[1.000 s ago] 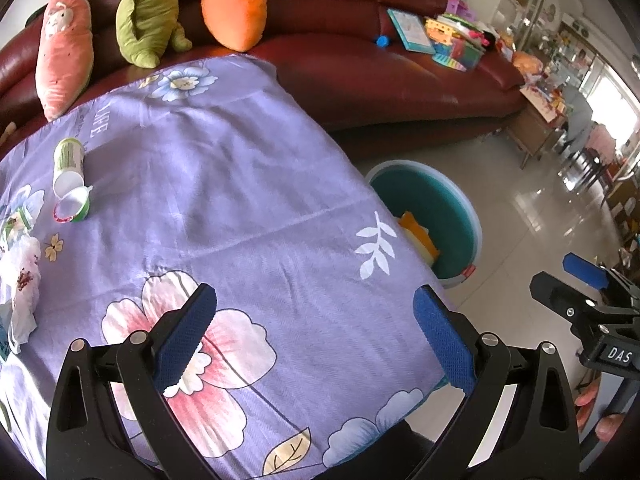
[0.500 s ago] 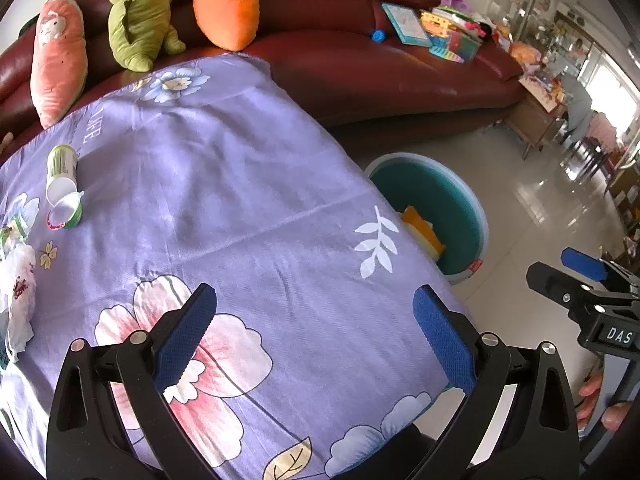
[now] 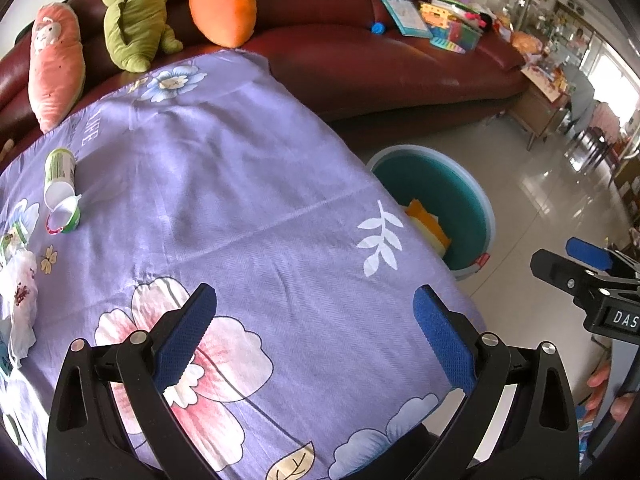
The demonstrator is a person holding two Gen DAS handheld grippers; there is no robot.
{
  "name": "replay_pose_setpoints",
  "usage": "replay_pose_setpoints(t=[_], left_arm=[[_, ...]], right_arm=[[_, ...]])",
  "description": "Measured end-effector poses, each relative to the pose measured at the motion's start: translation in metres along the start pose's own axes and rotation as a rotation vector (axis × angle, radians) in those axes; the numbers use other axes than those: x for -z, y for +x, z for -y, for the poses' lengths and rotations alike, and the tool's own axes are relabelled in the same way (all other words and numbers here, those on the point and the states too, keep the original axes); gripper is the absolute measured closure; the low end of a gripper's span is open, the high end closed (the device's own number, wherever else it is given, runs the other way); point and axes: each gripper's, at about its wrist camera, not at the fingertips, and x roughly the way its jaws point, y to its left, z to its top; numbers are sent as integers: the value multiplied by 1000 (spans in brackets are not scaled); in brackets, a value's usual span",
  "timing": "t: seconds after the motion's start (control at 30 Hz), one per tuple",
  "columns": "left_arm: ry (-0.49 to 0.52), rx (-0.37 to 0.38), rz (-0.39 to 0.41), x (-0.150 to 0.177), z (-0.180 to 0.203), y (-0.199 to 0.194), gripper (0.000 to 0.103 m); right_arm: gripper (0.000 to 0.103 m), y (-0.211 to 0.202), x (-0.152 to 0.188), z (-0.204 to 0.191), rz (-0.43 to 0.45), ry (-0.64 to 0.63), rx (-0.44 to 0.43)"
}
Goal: Collect trash
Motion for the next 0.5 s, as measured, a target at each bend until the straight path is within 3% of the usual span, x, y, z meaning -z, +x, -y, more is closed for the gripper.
replay_pose_setpoints(t=[0.5], left_arm=[[11,-9,-15,-1,0,6,4]], right_arm=[[7,10,-5,0,-17,0,0]])
